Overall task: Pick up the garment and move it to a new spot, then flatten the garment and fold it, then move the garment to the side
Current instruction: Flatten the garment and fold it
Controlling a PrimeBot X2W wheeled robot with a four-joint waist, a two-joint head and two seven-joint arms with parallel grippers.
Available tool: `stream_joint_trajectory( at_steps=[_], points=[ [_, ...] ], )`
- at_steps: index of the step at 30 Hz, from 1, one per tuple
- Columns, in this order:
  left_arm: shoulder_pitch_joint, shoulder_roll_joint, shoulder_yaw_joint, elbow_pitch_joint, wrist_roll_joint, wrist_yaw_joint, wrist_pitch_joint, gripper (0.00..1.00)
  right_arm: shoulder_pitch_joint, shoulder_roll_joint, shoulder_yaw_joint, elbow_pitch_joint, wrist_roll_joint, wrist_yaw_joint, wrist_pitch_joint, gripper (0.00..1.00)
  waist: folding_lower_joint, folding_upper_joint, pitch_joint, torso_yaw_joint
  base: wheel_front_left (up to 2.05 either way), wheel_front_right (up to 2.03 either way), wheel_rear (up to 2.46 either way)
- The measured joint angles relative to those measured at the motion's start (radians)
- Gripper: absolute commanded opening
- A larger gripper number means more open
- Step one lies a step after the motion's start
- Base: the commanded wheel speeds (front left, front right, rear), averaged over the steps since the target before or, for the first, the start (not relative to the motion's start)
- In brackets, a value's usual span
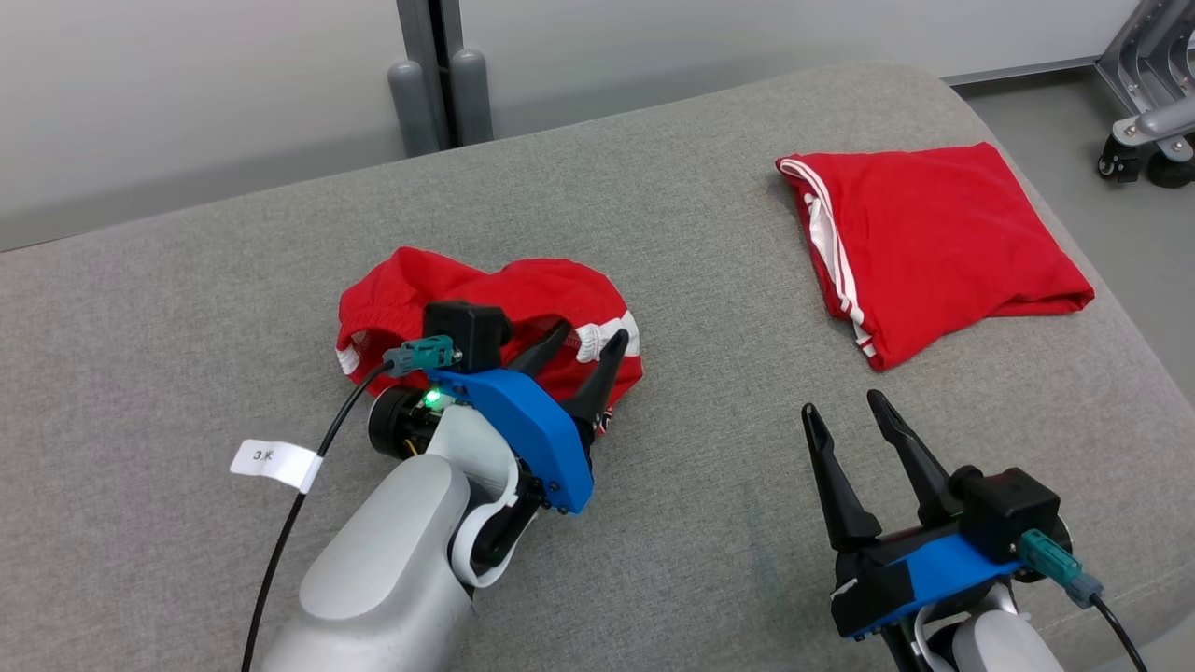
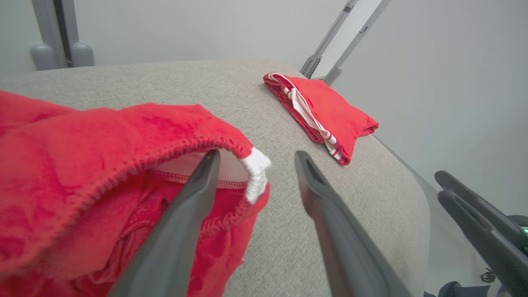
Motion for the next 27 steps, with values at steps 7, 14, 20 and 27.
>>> stream_joint_trajectory(
  at_steps=[7, 14, 20, 27],
  points=[
    [-0.042, 0.002, -0.039, 0.032, -0.062, 0.000, -0.014, 0.00, -0.015, 0.000, -0.016, 0.014, 0.004, 0.000, -0.017, 1.00, 0.0000, 0.0000, 0.006, 0.003, 0.00, 0.00, 0.00],
    [-0.160, 0.028, -0.093, -0.077, -0.196, 0.000, -0.047, 0.00, -0.015, 0.000, -0.041, 0.015, 0.003, 0.000, -0.020, 1.00, 0.0000, 0.0000, 0.000, 0.018, 0.00, 0.00, 0.00],
    [-0.312, 0.100, -0.148, -0.259, -0.350, -0.004, -0.090, 0.00, -0.014, 0.000, -0.059, 0.013, 0.003, 0.000, -0.021, 1.00, 0.0000, 0.0000, -0.007, 0.037, 0.00, 0.00, 0.00],
    [-0.340, 0.211, -0.257, -0.422, -0.475, -0.004, -0.109, 0.00, -0.005, 0.000, -0.069, -0.001, 0.000, 0.000, -0.017, 1.00, -0.0001, 0.0001, -0.010, 0.073, 0.00, 0.00, 0.00]
  ],
)
